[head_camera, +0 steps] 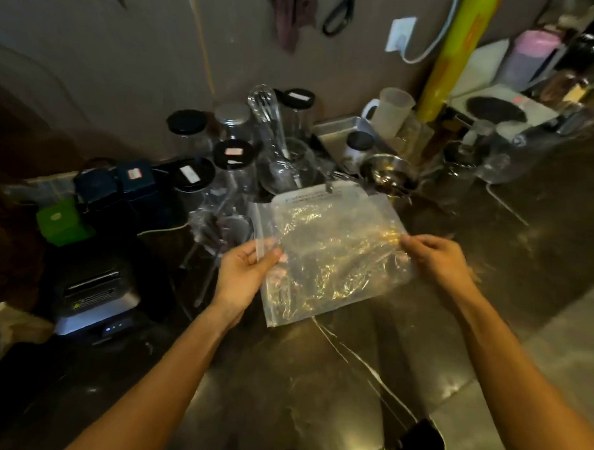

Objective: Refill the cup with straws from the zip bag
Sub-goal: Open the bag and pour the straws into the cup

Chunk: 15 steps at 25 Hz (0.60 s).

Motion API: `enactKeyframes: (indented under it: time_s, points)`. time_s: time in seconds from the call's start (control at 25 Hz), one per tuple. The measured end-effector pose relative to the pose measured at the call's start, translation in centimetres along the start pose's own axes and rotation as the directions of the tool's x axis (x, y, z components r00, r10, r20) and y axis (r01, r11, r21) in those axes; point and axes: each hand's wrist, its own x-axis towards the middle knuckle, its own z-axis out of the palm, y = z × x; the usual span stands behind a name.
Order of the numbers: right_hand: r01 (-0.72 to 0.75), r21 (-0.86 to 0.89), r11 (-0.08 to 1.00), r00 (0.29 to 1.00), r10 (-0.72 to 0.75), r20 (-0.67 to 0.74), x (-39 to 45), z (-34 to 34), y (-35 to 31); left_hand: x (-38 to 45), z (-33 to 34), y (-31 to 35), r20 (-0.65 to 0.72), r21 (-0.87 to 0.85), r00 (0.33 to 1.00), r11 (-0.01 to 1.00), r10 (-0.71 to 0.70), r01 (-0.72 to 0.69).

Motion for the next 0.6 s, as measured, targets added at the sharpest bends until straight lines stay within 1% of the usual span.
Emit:
enactKeyframes:
  time_s: [0.08, 0.16, 0.24, 0.36, 0.52, 0.6]
  points:
    - [-0.107, 0.03, 0.994, 0.992, 0.109, -0.057, -1.2, -1.7, 3.7, 0.0, 2.3, -2.4, 0.059, 0.052, 0.996, 0.996, -0.073, 0.07]
    - [-0.183, 0.057, 0.982, 0.974, 0.188, -0.125, -2.4, -3.7, 6.8, 0.3, 4.7, -4.9, 0.087, 0.149, 0.988, 0.983, -0.125, 0.111]
    - [-0.23, 0.083, 0.97, 0.958, 0.24, -0.156, -3.5, -4.9, 8.9, 0.5, 6.0, -6.6, 0.095, 0.245, 0.985, 0.962, -0.146, 0.119]
    - [-0.299, 0.093, 0.95, 0.931, 0.311, -0.19, -4.7, -6.3, 11.8, 0.9, 8.0, -8.5, 0.105, 0.338, 0.979, 0.932, -0.177, 0.133]
    - [-0.397, 0.081, 0.914, 0.889, 0.405, -0.215, -5.5, -6.9, 14.7, 1.6, 9.6, -10.2, 0.101, 0.382, 0.962, 0.903, -0.253, 0.197]
    - [-0.429, 0.055, 0.902, 0.874, 0.429, -0.226, -5.5, -7.0, 15.7, 1.9, 10.2, -10.7, 0.122, 0.4, 0.95, 0.89, -0.286, 0.217]
